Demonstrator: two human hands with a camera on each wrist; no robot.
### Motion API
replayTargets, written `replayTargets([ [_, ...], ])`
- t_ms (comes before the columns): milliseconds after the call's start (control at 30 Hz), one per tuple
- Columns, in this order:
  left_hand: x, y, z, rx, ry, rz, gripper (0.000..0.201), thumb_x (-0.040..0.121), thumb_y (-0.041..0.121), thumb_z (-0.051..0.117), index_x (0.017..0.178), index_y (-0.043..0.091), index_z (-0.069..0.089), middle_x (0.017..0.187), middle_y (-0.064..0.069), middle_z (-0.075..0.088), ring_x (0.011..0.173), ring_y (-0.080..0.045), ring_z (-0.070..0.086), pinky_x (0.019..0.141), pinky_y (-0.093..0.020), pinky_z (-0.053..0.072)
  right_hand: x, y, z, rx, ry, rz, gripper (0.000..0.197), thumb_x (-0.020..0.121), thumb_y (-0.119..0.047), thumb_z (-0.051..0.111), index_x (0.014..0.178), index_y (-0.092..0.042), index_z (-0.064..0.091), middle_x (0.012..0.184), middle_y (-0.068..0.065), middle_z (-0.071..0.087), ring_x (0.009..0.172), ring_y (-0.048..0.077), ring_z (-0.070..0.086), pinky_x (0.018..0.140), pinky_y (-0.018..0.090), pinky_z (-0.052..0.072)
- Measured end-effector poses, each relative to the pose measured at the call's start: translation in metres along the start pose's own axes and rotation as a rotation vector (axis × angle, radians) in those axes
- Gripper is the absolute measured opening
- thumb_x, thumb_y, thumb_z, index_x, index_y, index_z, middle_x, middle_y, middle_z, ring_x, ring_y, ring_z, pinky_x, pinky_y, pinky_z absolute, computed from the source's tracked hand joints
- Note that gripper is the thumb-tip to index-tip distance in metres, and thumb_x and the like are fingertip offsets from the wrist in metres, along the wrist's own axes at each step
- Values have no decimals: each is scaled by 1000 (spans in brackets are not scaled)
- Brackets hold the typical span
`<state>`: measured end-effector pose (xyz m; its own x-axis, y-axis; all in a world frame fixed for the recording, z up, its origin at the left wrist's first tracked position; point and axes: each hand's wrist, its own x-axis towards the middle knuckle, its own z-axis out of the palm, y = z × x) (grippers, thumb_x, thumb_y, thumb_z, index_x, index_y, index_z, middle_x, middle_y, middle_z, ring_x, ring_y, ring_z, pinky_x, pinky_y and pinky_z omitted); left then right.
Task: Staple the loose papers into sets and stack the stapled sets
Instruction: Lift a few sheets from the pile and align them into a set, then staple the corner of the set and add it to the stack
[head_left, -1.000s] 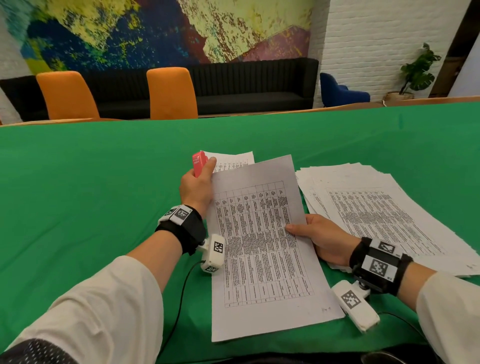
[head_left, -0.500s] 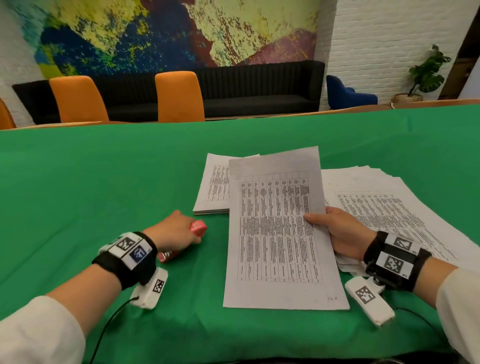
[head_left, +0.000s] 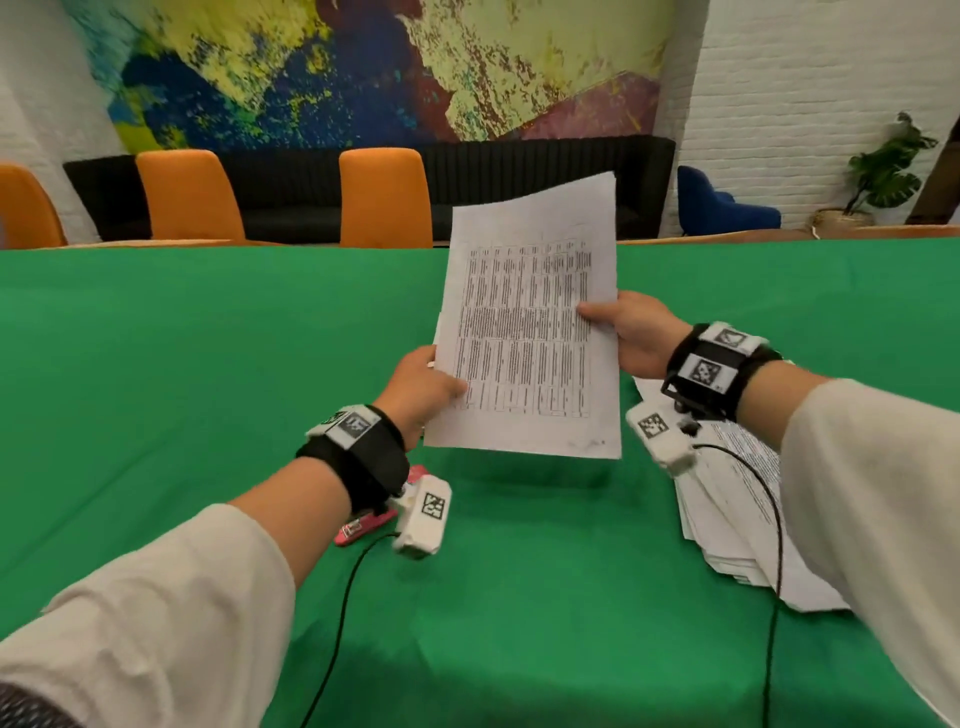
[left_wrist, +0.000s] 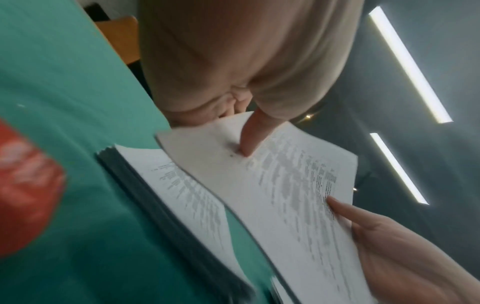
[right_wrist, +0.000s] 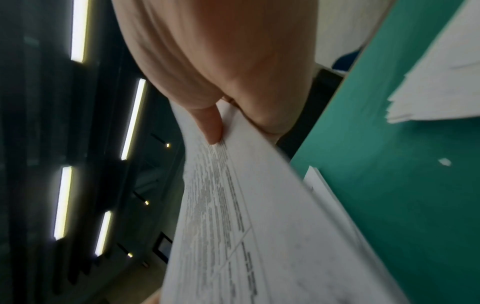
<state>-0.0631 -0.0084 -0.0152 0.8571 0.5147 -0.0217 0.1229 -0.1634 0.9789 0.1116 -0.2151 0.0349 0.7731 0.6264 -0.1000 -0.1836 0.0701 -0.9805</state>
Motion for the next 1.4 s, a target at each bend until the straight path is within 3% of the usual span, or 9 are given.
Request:
replayTargets([
  [300,106,-11,-25,385,152,-139,21,97,-5,55,116,-7,64,119,-22,68,111,-41,66,98,-50,57,40,31,17,-609,25,248,29,92,0,72,117,11,63,108,19,75,89,31,74,60,34,63],
  [367,116,-14,-24,518,106,-157,21,100,-2,52,118,-10,60,119,-21,64,110,-40,64,92,-43,56,46,39,18,-681,45,243,24,90,1,74,109,11,64,105,20,75,82,29,73,60,35,63],
  [533,122,-23,-18,903,-35,-213,35,105,1,43,71,6,44,101,-15,54,91,-30,50,77,-34,41,59,53,16,-820,80,241,28,87,-2,80,111,9,70,101,21,78,79,28,73,78,46,65],
  [700,114,-12,-18,1028,-100,-178,20,107,6,46,90,1,56,90,-9,54,86,-24,53,67,-27,44,61,62,16,-920,82,268,42,86,-5,82,121,8,63,104,21,77,97,37,76,87,51,63],
  [867,94,10,-24,994,-163,-250,62,97,33,74,147,3,52,149,-11,55,127,-34,59,82,-36,52,59,66,13,-1055,39,140,62,88,-19,83,143,-14,54,127,14,67,84,25,72,66,37,64],
  [933,82,16,-22,1074,-267,-263,70,93,34,78,152,8,49,153,-9,52,129,-33,59,88,-38,56,53,67,15,-1211,-49,39,50,95,-34,75,142,-23,59,142,8,58,88,21,65,66,27,57],
  [1100,68,13,-18,1199,-381,-261,75,89,17,82,155,10,46,152,-13,54,129,-34,60,93,-34,59,35,71,22,-1389,-209,-10,58,87,-51,78,137,-23,67,150,0,57,134,22,53,108,30,40],
  [1267,60,17,-15,1312,-414,-181,85,86,9,84,158,15,41,156,-10,50,126,-31,63,103,-37,55,33,77,20,-1416,-173,-18,65,76,-43,91,134,-24,69,145,0,62,130,20,56,102,28,43],
  [1400,55,20,-14,1369,-401,-127,77,87,8,83,155,15,47,146,-8,59,116,-28,70,90,-30,56,32,81,19,-1387,-152,-44,60,75,-38,92,130,-24,73,142,0,64,127,20,58,94,23,41],
])
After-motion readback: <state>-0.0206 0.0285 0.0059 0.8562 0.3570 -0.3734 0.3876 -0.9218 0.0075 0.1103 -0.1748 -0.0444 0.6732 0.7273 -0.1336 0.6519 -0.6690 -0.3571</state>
